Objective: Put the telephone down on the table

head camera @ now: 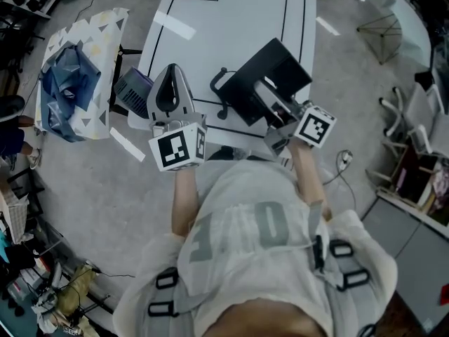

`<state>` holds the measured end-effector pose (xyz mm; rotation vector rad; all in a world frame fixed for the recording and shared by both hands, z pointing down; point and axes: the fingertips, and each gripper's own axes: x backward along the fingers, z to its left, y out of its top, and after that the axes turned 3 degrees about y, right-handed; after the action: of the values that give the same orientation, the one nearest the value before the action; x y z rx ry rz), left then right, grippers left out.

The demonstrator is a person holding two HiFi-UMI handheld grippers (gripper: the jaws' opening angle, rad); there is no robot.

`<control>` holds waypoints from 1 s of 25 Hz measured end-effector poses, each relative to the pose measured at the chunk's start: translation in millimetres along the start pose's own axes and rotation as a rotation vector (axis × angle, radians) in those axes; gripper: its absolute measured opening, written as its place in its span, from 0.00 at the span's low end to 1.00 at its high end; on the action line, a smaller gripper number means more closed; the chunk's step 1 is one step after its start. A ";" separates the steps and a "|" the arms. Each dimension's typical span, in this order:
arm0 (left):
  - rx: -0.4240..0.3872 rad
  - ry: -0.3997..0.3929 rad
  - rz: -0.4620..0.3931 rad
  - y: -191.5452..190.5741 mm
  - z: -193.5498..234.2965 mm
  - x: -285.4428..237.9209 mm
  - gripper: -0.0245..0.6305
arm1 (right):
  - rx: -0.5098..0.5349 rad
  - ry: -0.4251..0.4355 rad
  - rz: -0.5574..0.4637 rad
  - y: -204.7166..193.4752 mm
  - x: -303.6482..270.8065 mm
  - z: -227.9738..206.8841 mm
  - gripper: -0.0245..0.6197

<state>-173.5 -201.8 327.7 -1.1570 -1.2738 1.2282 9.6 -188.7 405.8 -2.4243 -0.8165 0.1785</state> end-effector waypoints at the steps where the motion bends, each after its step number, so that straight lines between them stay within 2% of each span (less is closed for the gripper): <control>1: 0.000 -0.001 0.000 -0.9 1.0 -1.7 0.06 | -0.001 -0.007 0.009 -1.3 -1.9 -5.2 0.27; 16: -0.007 -0.008 0.026 -16.1 9.0 -21.8 0.06 | -0.033 -0.154 0.133 -28.4 -8.7 -74.8 0.27; 25: -0.018 -0.010 0.044 -23.0 11.3 -32.0 0.06 | -0.019 -0.232 0.189 -35.3 -7.9 -98.8 0.27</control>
<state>-182.9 -235.3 349.6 -1.1994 -1.2750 1.2582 14.1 -217.3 507.0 -2.5286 -0.6870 0.5354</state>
